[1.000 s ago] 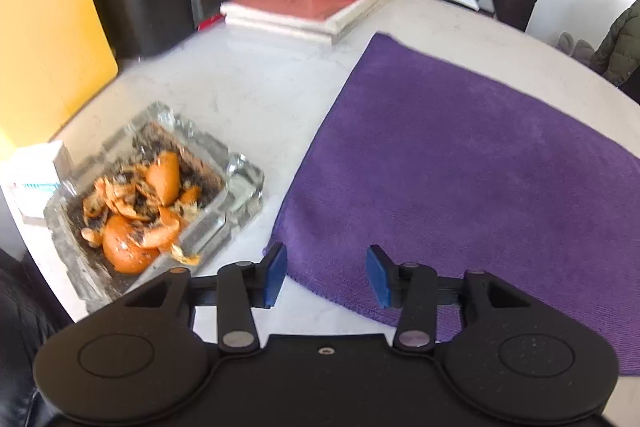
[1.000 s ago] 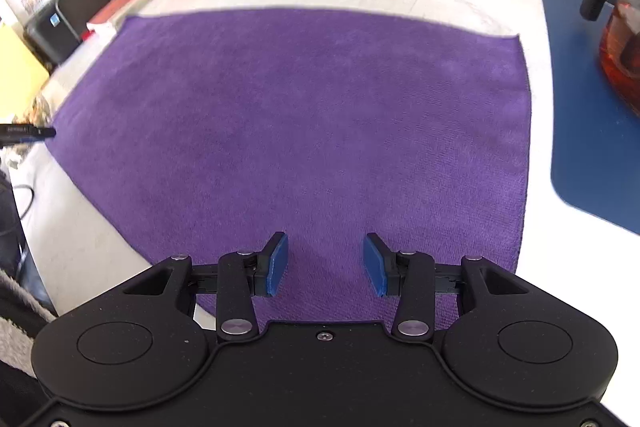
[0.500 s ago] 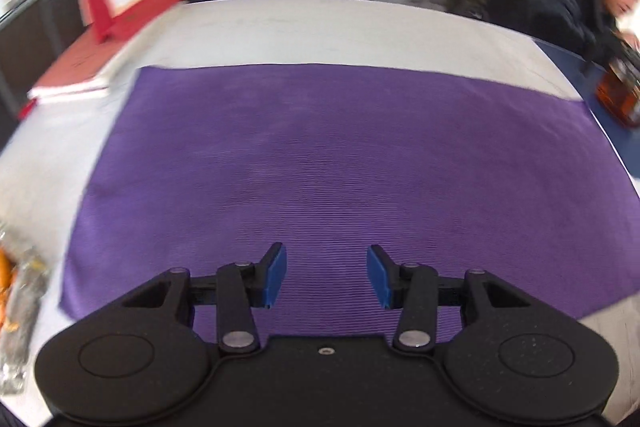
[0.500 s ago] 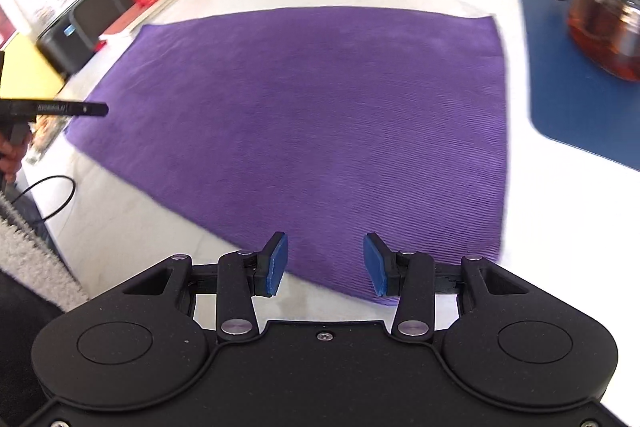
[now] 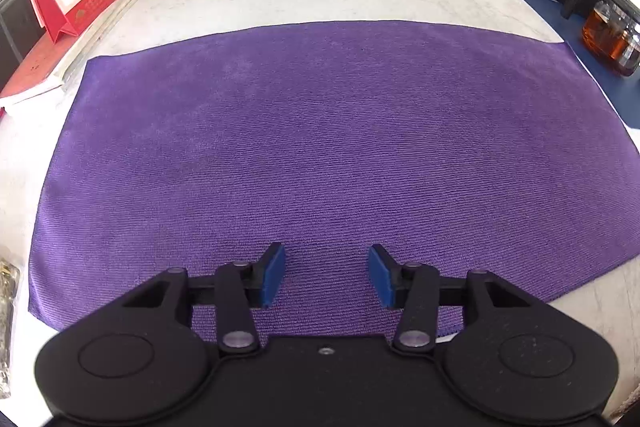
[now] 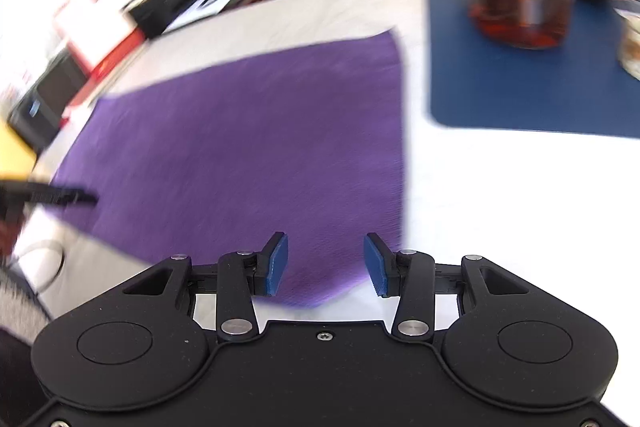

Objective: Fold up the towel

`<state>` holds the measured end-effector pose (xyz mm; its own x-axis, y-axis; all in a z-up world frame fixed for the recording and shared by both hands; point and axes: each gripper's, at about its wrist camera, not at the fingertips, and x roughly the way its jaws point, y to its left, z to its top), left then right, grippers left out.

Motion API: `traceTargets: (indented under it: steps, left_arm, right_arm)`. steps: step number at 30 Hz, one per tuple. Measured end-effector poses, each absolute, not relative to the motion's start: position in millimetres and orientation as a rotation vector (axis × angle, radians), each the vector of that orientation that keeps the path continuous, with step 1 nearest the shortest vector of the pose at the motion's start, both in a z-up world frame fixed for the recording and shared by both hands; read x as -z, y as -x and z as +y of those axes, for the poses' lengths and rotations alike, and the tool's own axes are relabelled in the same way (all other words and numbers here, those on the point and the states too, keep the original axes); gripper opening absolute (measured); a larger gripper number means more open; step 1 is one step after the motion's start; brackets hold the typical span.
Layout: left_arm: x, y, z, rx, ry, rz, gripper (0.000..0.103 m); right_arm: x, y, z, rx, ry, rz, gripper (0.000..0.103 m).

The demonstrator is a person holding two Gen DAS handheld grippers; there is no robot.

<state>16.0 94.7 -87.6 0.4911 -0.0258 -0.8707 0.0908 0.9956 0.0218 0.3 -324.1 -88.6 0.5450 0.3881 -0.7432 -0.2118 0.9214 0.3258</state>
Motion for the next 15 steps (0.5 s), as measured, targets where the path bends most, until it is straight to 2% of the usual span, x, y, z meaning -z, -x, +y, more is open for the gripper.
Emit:
traceTargets:
  steps: [6, 15]
  left_arm:
    - [90, -16, 94, 0.052, -0.072, 1.064, 0.045]
    - [89, -17, 93, 0.043, -0.066, 1.067, 0.045]
  right_arm:
    - [103, -12, -337, -0.386, -0.228, 0.961, 0.042]
    - [92, -20, -314, -0.562, -0.349, 0.931, 0.042]
